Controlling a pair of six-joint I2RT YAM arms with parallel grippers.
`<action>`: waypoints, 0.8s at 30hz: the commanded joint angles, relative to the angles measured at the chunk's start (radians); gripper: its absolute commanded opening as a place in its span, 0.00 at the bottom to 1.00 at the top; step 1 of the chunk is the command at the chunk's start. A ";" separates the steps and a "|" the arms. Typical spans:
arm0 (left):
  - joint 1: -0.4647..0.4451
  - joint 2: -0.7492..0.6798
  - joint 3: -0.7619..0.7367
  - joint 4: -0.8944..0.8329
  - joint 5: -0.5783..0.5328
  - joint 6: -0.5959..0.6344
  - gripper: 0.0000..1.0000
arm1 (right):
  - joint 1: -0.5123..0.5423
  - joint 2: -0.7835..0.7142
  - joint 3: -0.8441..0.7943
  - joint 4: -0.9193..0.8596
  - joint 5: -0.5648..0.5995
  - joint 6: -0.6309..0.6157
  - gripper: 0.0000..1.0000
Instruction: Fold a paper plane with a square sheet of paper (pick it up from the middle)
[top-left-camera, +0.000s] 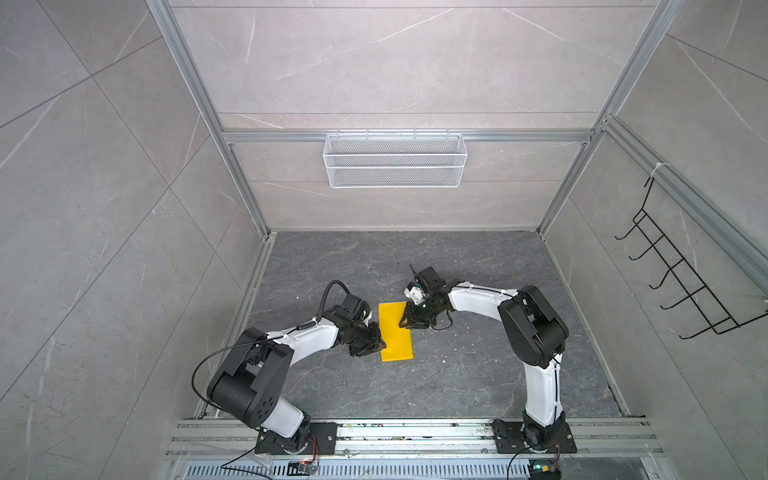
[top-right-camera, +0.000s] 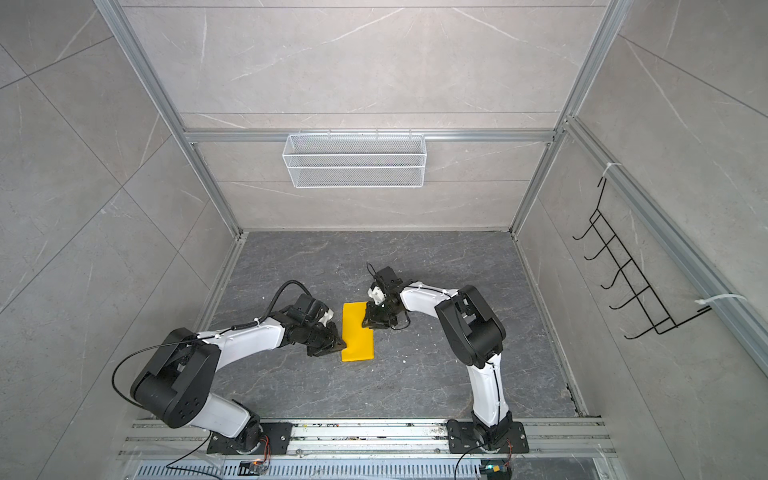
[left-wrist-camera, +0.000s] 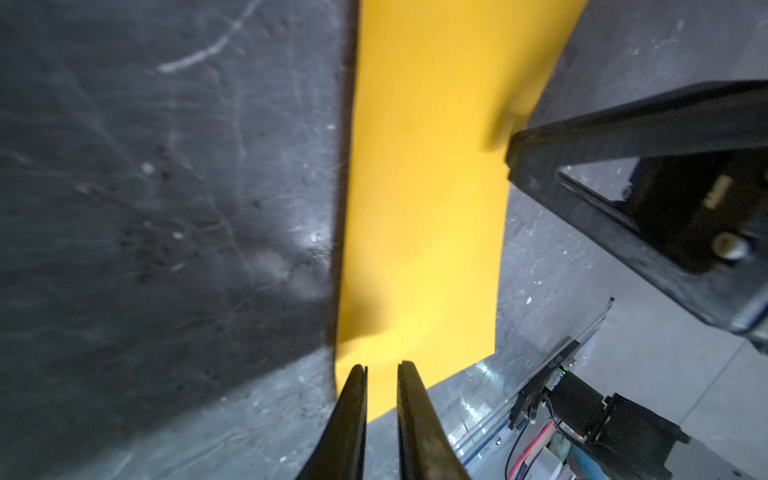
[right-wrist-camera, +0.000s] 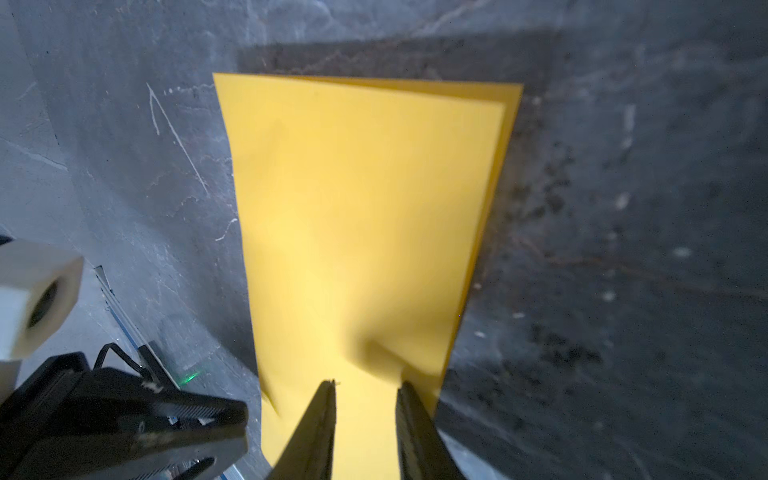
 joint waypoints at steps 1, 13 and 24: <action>-0.023 -0.018 -0.001 0.004 0.041 -0.021 0.20 | -0.004 0.141 -0.078 -0.097 0.255 -0.030 0.31; -0.028 0.047 -0.028 -0.018 0.019 -0.006 0.19 | -0.005 0.141 -0.078 -0.102 0.258 -0.034 0.31; -0.020 0.030 -0.054 -0.122 -0.020 0.082 0.19 | -0.004 0.143 -0.074 -0.105 0.274 -0.049 0.30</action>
